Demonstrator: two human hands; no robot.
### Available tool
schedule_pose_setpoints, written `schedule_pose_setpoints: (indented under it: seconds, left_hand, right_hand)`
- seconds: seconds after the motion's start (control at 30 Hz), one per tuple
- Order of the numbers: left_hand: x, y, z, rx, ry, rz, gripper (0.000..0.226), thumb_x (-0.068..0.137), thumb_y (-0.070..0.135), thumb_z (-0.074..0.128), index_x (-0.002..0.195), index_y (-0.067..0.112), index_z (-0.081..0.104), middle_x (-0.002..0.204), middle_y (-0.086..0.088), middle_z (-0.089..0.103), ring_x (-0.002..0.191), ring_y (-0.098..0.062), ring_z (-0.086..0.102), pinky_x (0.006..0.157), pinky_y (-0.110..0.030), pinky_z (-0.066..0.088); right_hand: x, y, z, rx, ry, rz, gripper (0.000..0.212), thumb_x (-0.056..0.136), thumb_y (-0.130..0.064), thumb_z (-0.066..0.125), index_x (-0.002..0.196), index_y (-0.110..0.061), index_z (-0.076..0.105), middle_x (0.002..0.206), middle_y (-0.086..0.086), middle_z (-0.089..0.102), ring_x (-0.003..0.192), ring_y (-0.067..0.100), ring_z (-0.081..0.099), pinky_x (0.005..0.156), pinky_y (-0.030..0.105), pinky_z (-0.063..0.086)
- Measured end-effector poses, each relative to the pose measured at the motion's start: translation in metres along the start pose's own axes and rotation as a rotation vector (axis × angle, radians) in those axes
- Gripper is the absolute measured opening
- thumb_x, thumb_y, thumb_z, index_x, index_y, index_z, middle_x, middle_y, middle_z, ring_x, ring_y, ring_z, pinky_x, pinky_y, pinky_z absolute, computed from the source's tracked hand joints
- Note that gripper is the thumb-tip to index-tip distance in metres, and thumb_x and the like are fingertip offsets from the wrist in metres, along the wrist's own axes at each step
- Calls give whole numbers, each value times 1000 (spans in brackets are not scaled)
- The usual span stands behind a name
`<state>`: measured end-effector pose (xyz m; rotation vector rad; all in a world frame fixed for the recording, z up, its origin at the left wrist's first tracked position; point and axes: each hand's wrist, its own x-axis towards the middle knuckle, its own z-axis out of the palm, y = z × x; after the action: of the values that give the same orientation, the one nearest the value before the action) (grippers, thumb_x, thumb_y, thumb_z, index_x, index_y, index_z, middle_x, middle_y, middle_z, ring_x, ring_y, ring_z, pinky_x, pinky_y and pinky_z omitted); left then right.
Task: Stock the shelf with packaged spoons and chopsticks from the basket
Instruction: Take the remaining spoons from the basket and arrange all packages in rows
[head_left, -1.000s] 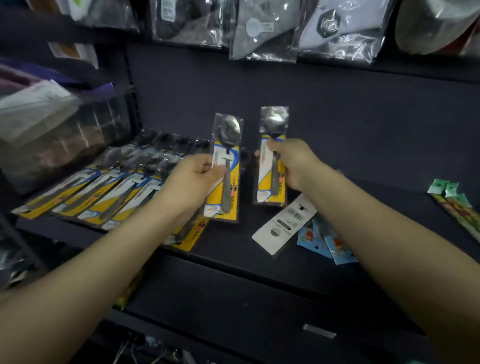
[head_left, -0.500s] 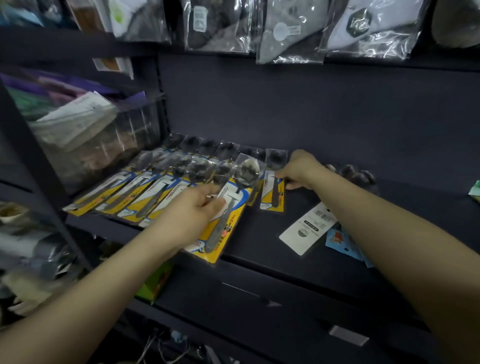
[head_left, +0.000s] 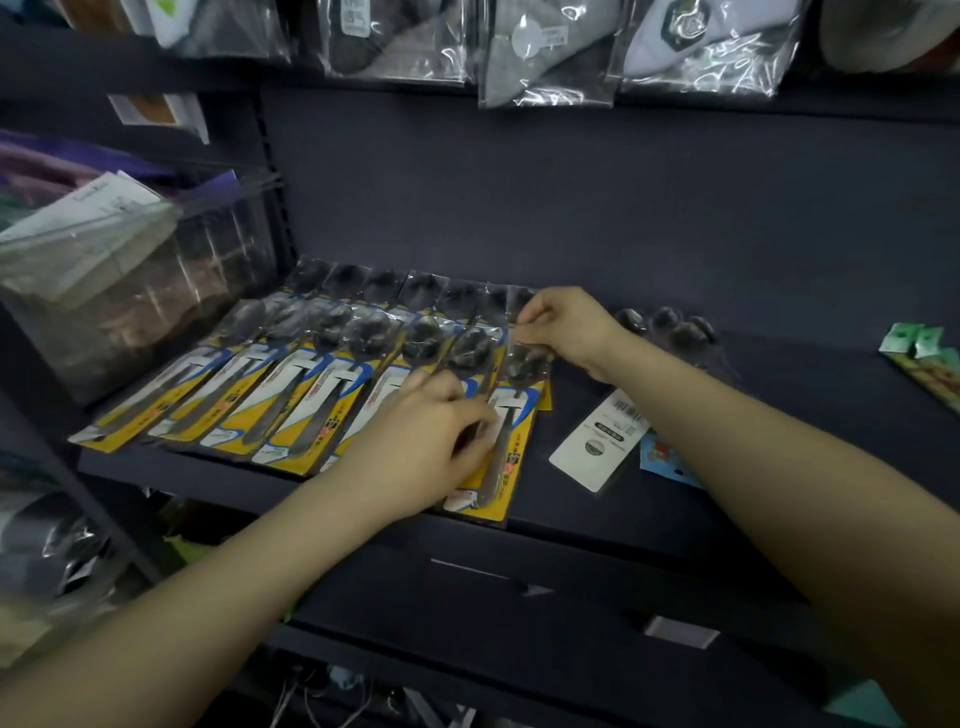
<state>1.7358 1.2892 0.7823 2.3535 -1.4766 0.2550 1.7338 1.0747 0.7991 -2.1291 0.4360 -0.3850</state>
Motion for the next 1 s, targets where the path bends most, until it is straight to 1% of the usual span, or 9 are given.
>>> schedule_pose_setpoints:
  seconds: [0.07,0.17,0.27,0.37,0.47,0.53,0.63,0.87,1.0]
  left_hand:
    - [-3,-6,-1,-23,-59,72,58,81,58,30,122,27,56,120,-5,53,113,-24,44,98,-34,37]
    - [-8,-14,-4,-40,-268,200,73,75,72,17,138,37,33,154,4,20,140,-15,19,111,-29,21]
    - [-10,-17,-3,15,-327,247,76,73,71,11,141,39,22,156,8,11,143,-12,10,112,-23,9]
    - [-7,-18,-3,24,-374,235,80,69,72,12,142,40,12,156,11,6,143,-8,2,110,-19,2]
    - [-7,-21,-5,17,-409,249,87,64,76,17,142,41,7,156,15,2,136,4,-7,107,-15,-3]
    - [-7,-23,-5,-9,-413,251,87,64,76,20,142,40,9,155,17,3,131,8,-7,107,-14,-1]
    - [-7,-26,-5,-49,-410,255,87,62,78,21,141,42,11,155,18,6,136,5,-4,112,-19,4]
    - [-1,-24,-6,-37,-434,262,87,61,77,21,141,44,9,148,26,-3,135,5,-8,107,-15,-3]
    - [2,-21,-8,-35,-381,276,91,61,81,17,142,39,12,154,17,12,142,-6,6,116,-25,9]
  right_hand:
    - [3,3,4,-57,-6,-37,29,80,-1,67,65,-20,53,60,-1,54,52,8,50,58,22,42]
    - [4,4,5,-98,-6,-108,27,81,1,64,69,-21,56,67,-2,55,60,11,51,63,23,43]
    - [2,0,3,-219,10,-172,12,86,-1,58,93,-8,65,87,6,65,83,15,58,79,25,45]
    - [-2,-1,-10,-534,-140,-206,41,91,5,41,126,-11,56,131,7,57,117,17,52,93,19,35]
    - [-4,6,-27,-749,-361,-131,58,91,2,43,142,-25,38,150,2,38,138,20,35,109,28,27]
    - [-1,6,-34,-806,-396,-104,54,93,-8,50,142,-25,37,151,2,37,139,21,33,111,33,26]
    - [2,4,-38,-732,-409,-111,46,92,-14,54,136,-24,47,145,1,46,134,20,40,109,34,28]
    - [-3,19,-31,-677,-259,-146,41,91,-20,56,132,-21,52,141,2,51,131,20,45,108,32,31]
    - [-9,11,-36,-827,-150,-185,45,92,-17,55,136,-16,47,142,7,49,130,25,45,106,31,32]
